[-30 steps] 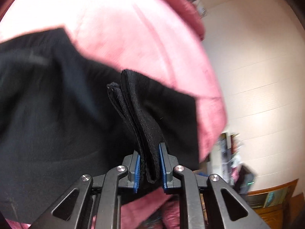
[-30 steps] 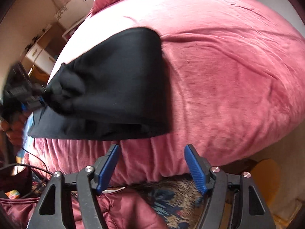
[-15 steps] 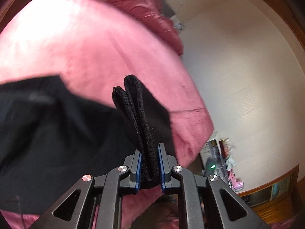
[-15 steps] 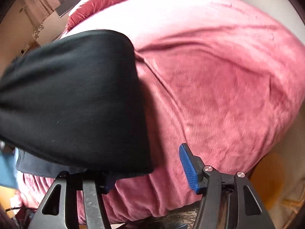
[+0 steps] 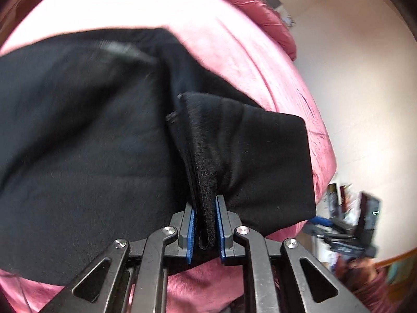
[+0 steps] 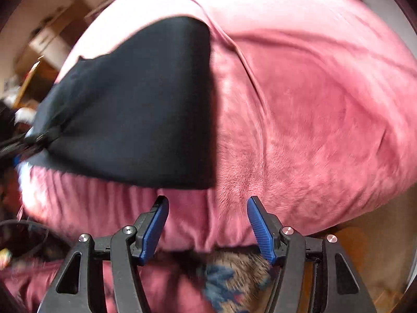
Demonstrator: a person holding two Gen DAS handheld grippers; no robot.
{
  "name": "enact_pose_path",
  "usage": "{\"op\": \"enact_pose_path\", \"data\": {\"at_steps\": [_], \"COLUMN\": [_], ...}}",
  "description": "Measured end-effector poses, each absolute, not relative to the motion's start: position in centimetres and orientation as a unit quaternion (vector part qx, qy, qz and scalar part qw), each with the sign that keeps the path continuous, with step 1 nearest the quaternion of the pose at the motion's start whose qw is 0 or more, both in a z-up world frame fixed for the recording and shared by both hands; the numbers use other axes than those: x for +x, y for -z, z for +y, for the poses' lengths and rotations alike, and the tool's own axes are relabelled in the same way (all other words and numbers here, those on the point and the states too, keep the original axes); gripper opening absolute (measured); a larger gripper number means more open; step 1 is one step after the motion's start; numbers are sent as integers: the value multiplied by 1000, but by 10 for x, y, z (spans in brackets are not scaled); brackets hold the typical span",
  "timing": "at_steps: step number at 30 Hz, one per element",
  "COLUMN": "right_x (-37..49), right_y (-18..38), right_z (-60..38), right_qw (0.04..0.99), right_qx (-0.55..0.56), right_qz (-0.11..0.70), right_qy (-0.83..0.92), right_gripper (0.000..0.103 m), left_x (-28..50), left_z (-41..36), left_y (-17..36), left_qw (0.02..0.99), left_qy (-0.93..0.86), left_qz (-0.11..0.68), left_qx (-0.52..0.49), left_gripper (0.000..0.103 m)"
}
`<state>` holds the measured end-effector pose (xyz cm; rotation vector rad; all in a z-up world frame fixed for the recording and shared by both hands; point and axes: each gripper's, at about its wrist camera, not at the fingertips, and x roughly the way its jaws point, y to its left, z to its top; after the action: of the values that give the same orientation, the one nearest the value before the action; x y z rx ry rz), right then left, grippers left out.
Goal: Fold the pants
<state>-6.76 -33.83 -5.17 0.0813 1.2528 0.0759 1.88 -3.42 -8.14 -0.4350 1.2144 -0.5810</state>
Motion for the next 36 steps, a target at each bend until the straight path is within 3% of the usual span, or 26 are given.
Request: {"op": "enact_pose_path", "data": {"at_steps": [5,15,22,36], "right_x": [-33,74,73,63], "right_y": [12,55,81,66], "right_z": [-301,-281,-288,-273], "right_qw": [857,856,856,869], "right_qx": [28,50,26,12], "right_qz": [511,514,516,494], "right_qy": [-66,-4,19,28], "right_gripper": [63,63,68,75], "left_x": [1,-12,-21,-11], "left_z": [-42,-76,-107,-108], "left_y": [64,65,72,77], "left_qw": [792,830,844,846], "left_qy": [263,211,193,182], "left_qz": [528,514,501,502], "left_qx": [-157,-50,15,8], "left_gripper": [14,14,15,18]}}
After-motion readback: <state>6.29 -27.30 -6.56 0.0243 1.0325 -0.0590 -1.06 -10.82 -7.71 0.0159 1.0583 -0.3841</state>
